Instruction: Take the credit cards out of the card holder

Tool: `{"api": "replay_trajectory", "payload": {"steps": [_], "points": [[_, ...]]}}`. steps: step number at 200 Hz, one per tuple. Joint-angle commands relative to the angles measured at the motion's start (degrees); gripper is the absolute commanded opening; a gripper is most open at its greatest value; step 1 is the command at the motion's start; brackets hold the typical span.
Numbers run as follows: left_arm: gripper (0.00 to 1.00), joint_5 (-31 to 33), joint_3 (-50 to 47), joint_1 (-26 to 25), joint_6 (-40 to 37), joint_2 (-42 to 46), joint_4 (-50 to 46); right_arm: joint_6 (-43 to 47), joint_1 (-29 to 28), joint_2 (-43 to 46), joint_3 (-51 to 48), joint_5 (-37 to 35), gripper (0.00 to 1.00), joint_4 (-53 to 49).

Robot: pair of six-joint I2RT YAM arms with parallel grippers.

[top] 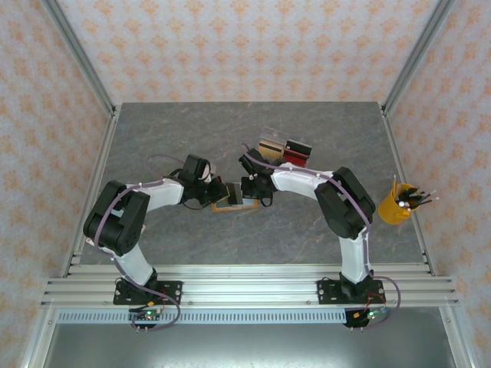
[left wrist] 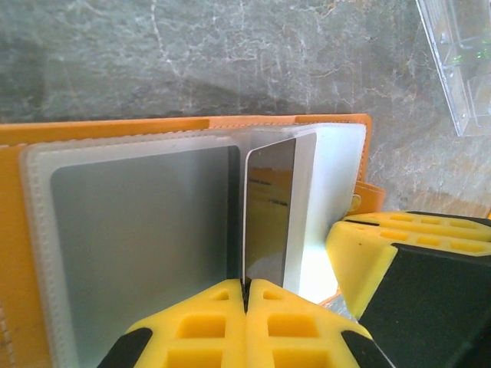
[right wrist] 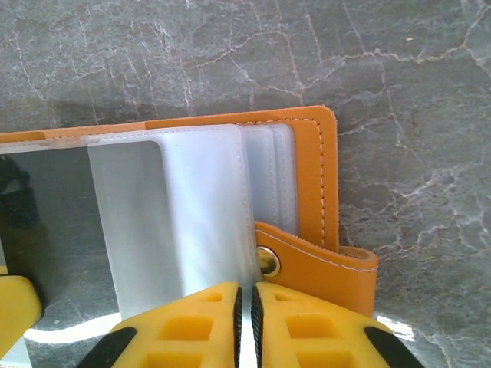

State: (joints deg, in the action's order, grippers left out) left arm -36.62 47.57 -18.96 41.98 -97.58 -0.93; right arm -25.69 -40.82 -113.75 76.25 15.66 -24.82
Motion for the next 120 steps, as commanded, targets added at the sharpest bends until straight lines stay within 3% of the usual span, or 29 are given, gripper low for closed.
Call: {"api": "replay_trajectory", "payload": {"steps": [1,78,97,120], "points": [[0.0,3.9,-1.3,0.8,-1.3,2.9,-4.0,-0.5,0.0,-2.6,-2.0,-2.1,0.14,-1.7],[0.0,11.6,-0.9,1.1,-2.2,15.6,-14.3,-3.4,0.2,6.9,-4.9,-1.1,0.15,7.3],[0.0,12.7,0.3,1.2,-3.4,18.9,-17.6,-4.0,0.6,10.6,-7.0,-0.2,0.2,10.6],[0.0,10.6,1.7,1.2,-4.3,22.7,-18.1,-5.7,1.8,15.4,-11.0,4.7,0.34,17.2]]}}
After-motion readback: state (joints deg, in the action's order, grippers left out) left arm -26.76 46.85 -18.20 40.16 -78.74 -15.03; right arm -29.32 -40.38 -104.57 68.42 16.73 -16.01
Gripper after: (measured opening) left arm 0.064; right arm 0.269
